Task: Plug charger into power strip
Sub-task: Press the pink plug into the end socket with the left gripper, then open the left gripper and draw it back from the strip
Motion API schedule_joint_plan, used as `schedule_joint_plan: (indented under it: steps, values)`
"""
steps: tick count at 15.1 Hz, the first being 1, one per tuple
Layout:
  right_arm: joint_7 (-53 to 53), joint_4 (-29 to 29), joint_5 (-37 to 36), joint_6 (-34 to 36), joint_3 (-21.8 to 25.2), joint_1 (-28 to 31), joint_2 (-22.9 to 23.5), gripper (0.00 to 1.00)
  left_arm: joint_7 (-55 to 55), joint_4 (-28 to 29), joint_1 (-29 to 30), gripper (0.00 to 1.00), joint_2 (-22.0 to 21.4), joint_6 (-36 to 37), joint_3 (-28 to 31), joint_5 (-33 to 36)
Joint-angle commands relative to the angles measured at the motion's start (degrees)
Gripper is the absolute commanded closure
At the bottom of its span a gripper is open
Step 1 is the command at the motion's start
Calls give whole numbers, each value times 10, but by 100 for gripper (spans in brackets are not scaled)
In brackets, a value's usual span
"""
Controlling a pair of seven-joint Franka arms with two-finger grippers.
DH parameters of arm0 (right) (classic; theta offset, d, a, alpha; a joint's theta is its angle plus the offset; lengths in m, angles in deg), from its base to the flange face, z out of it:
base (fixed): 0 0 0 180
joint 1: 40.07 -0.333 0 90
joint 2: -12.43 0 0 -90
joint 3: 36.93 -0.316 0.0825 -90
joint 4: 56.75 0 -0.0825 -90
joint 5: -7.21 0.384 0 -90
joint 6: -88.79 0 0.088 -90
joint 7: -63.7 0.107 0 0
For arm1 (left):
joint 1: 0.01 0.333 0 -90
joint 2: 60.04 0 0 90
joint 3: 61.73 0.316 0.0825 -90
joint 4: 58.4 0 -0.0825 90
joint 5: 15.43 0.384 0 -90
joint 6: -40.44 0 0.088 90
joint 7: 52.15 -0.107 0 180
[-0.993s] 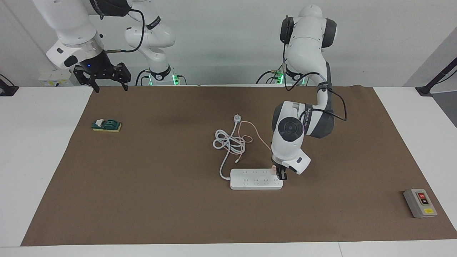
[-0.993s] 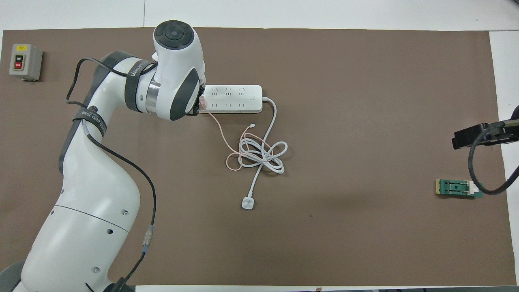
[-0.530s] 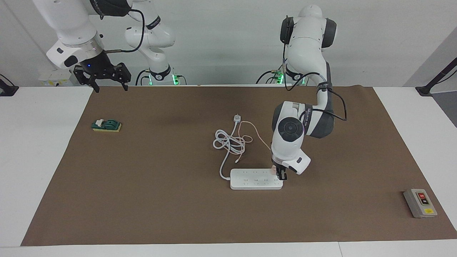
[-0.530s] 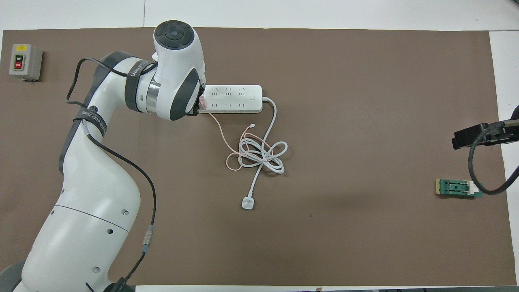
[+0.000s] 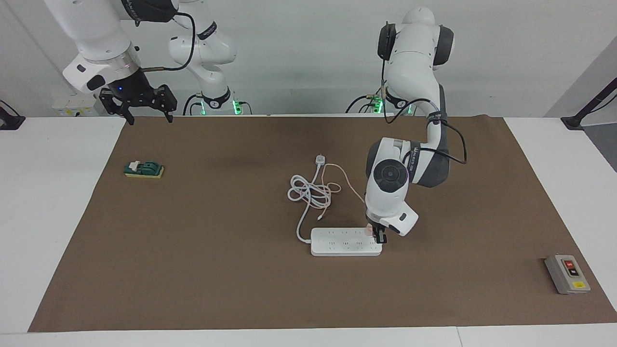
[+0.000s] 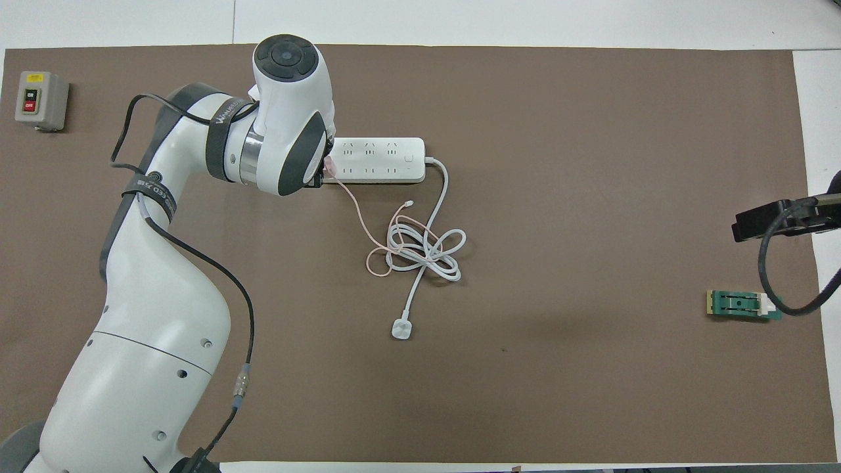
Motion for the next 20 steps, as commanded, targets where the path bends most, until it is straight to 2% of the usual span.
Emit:
schedule_joint_plan:
  steps: [1,2,3,5,7,8,11,13,17,20]
  values:
    - [8,-8,0,-6,-4,3,-9,0,6,4,-4,100,27,-14,0,-6]
    - [8,-8,0,-6,-4,3,-9,0,4,4,-2,84,23,-11,0,-6]
    - [8,-8,1,-6,-4,3,-9,0,0,4,-1,55,8,-8,0,-5]
    - [8,-9,0,-6,-4,3,-9,0,-9,4,1,18,-21,0,0,-6]
    - [8,-9,0,-6,-4,3,-9,0,-14,2,12,3,-44,34,0,-15]
    - [8,-9,0,-6,-4,3,-9,0,-19,-1,13,0,-54,50,0,-20]
    - [8,-9,0,-6,-4,3,-9,0,-37,-2,13,0,-97,74,3,-20]
    - [8,-9,0,-6,-5,3,-9,0,-86,-2,13,0,-126,108,10,-20]
    - [7,-9,1,-6,-4,3,-9,0,-275,-2,18,0,-196,168,12,-15]
    - [7,-9,0,-6,-4,3,-9,0,-510,-2,59,0,-237,217,11,-15]
